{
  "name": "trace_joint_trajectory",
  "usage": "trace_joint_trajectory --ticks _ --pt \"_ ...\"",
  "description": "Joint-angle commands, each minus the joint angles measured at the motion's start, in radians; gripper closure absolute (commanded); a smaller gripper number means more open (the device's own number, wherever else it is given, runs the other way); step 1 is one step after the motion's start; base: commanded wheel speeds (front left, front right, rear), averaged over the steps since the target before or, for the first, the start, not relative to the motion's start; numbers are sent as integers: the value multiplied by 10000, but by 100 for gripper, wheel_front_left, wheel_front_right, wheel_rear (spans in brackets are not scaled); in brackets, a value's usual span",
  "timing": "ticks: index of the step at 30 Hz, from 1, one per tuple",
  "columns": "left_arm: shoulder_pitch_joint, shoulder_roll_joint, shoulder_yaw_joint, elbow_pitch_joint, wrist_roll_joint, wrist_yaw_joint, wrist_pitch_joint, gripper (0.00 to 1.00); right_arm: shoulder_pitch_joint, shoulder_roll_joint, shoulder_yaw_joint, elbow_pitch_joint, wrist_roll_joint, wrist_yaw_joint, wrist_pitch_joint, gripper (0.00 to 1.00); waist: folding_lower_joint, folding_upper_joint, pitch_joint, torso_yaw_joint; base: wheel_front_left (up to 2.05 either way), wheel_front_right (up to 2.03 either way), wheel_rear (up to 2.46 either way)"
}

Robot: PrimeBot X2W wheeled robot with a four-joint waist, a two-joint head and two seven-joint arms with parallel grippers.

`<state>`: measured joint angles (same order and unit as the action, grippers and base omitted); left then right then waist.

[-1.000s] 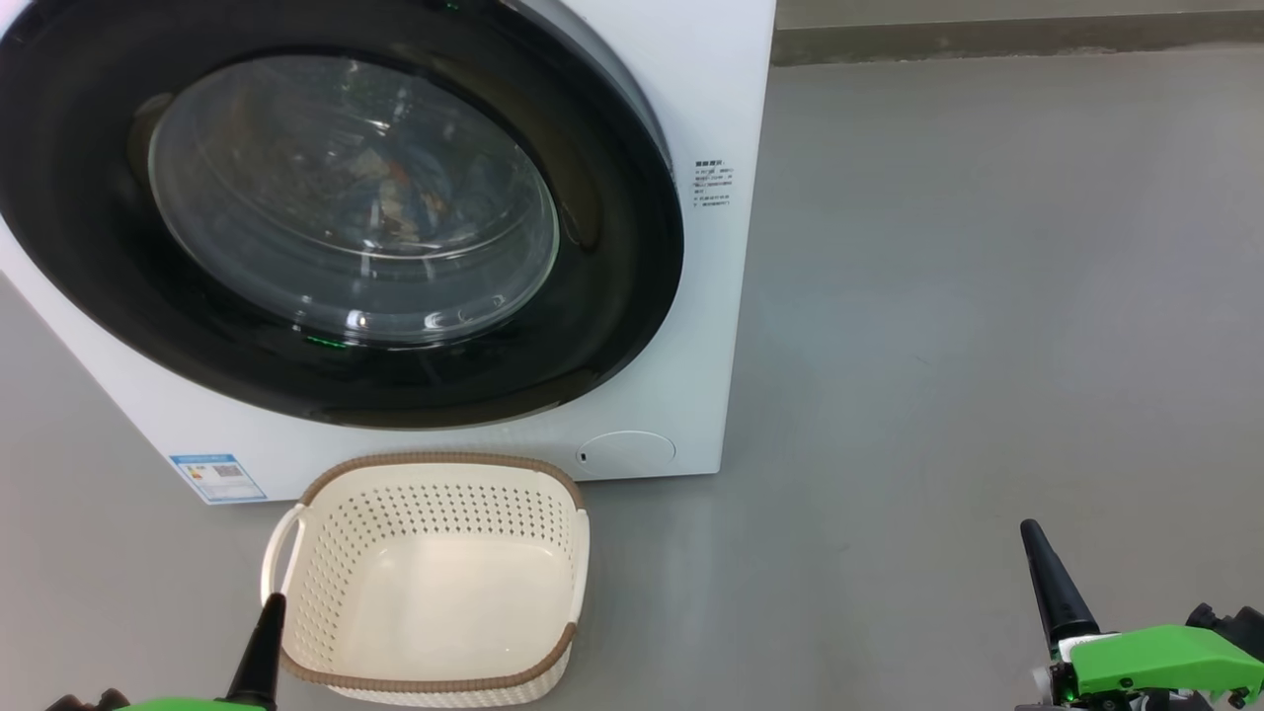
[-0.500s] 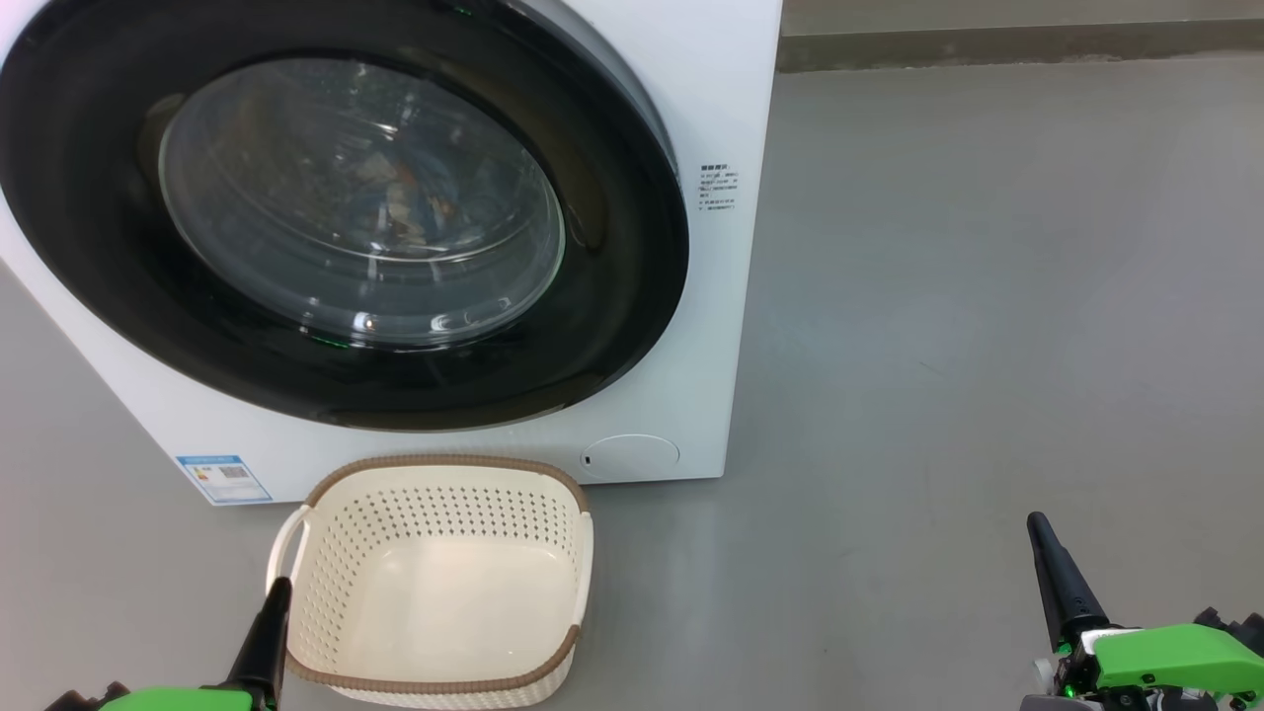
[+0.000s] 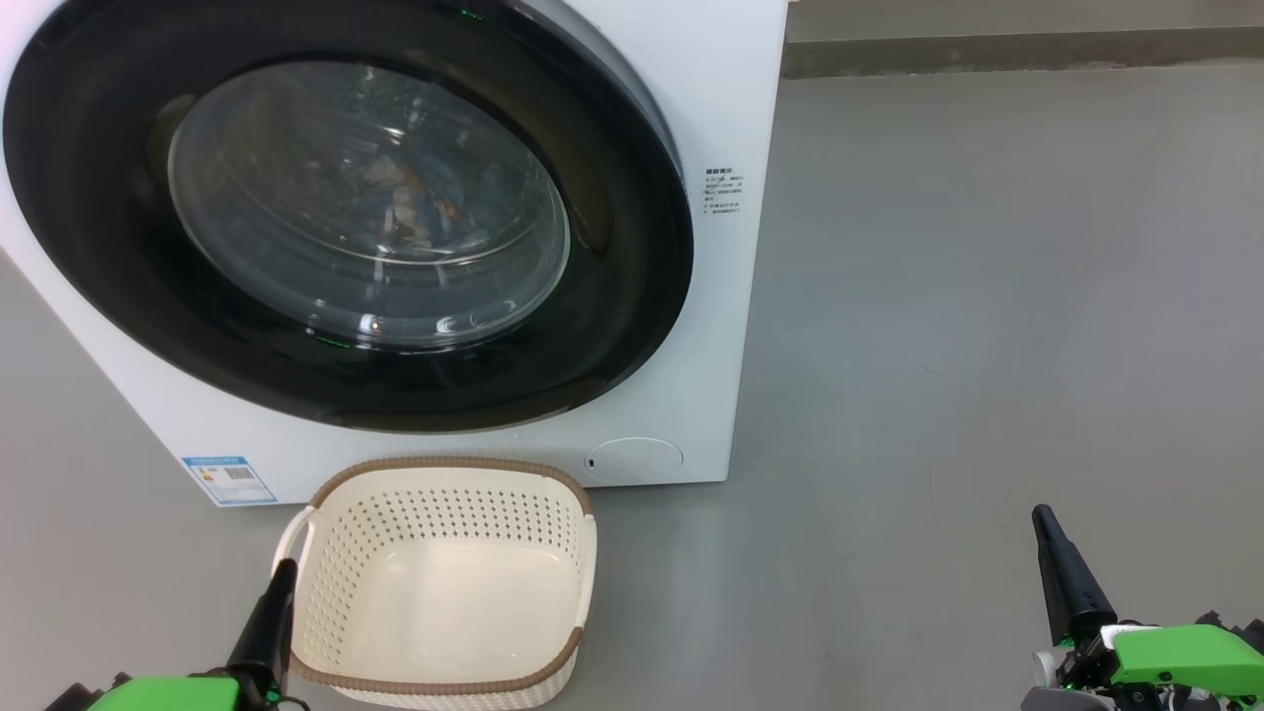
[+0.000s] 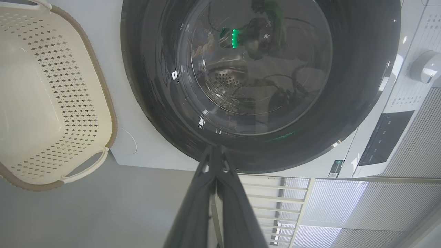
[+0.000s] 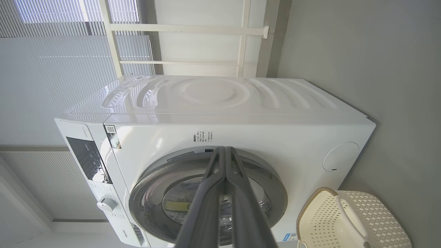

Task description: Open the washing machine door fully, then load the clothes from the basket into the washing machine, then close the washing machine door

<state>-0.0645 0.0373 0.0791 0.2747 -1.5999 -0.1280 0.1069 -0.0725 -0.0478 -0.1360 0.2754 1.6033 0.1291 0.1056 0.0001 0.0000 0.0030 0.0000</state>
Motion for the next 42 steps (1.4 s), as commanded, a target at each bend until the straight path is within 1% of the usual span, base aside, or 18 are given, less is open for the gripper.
trace_joint_trajectory --ticks 1,42 --pt "-436 130 358 -298 -78 -27 72 100 -355 -24 212 -307 43 16 85 100 -1 0 0 0 0 0 0" --pt "-435 129 352 -298 -84 -27 67 100 -355 -24 213 -307 45 16 84 100 -1 0 0 0 0 0 0"
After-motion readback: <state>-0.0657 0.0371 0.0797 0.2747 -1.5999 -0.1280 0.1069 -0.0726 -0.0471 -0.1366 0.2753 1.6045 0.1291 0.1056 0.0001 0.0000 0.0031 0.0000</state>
